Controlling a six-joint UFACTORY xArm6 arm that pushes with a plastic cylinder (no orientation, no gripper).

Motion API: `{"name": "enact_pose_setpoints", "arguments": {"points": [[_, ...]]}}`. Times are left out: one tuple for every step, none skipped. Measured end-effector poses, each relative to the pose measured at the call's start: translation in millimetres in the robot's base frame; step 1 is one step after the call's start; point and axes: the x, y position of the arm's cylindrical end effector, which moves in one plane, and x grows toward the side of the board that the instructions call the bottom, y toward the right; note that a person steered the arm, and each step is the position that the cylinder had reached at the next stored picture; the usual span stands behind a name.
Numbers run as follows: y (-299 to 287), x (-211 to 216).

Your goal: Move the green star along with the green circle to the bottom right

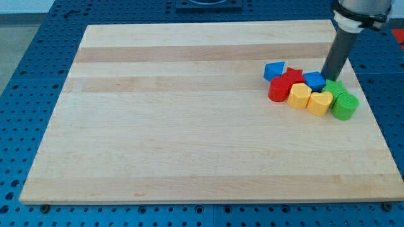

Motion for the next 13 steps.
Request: {"name": "enact_pose_setpoints", "arguments": {"points": [[0,13],[0,23],[5,22],[15,0],[31,-9],[31,-5],[45,30],[55,69],[60,103],[62,129],[75,123],[78,51],[75,-23]]}}
